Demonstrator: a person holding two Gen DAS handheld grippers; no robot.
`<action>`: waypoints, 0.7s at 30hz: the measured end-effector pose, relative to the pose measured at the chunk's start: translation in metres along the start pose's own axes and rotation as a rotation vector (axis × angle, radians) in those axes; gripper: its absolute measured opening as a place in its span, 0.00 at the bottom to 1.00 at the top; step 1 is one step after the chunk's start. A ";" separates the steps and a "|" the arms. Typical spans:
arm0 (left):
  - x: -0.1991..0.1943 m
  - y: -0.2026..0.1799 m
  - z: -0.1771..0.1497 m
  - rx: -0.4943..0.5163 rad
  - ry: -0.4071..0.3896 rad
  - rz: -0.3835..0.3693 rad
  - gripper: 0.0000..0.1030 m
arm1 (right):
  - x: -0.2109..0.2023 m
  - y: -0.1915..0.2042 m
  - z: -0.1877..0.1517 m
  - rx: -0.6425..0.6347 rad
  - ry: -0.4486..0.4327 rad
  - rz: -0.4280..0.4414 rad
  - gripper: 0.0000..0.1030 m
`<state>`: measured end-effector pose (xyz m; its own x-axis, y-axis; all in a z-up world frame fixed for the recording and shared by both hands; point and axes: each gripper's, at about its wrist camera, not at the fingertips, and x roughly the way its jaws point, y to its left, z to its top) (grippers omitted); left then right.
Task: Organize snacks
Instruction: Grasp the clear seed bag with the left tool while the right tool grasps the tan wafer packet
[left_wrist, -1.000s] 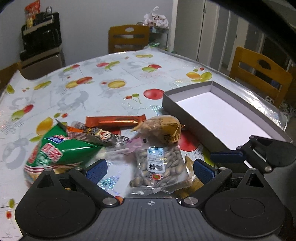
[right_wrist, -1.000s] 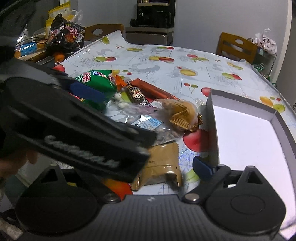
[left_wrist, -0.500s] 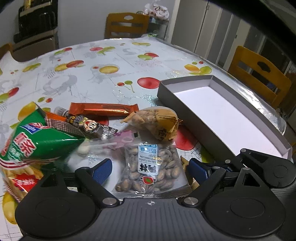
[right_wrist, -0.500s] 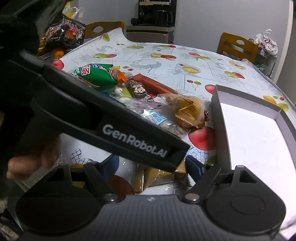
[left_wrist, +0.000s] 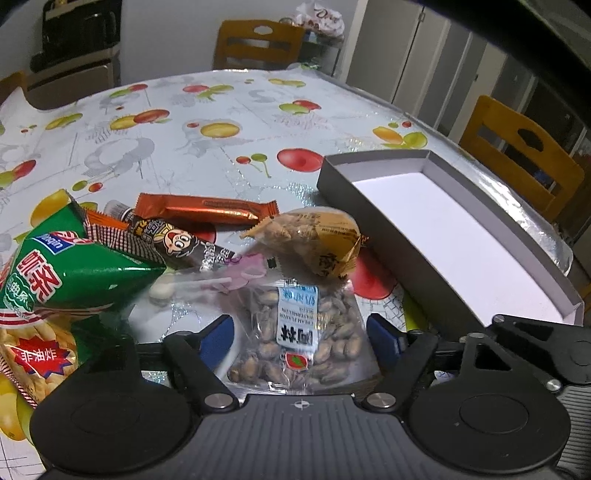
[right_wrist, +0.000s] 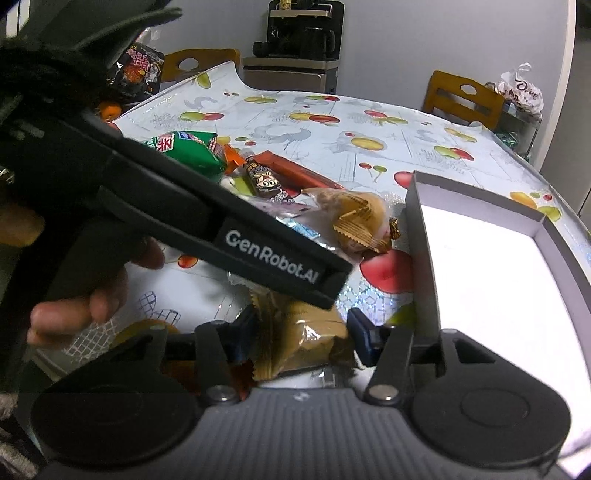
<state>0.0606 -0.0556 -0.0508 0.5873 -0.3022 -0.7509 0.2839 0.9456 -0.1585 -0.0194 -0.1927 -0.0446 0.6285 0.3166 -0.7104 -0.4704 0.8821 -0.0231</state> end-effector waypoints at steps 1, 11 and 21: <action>0.001 -0.001 0.000 0.009 0.003 0.011 0.70 | -0.002 0.000 -0.001 0.001 0.003 0.004 0.45; 0.004 -0.006 -0.007 0.076 -0.021 0.082 0.70 | -0.014 -0.001 -0.007 -0.005 0.000 -0.001 0.45; -0.006 -0.001 -0.016 0.070 -0.057 0.117 0.63 | -0.018 0.000 -0.010 -0.007 -0.014 0.016 0.45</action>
<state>0.0449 -0.0532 -0.0560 0.6609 -0.1982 -0.7238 0.2621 0.9647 -0.0248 -0.0364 -0.2018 -0.0390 0.6293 0.3353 -0.7011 -0.4847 0.8745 -0.0168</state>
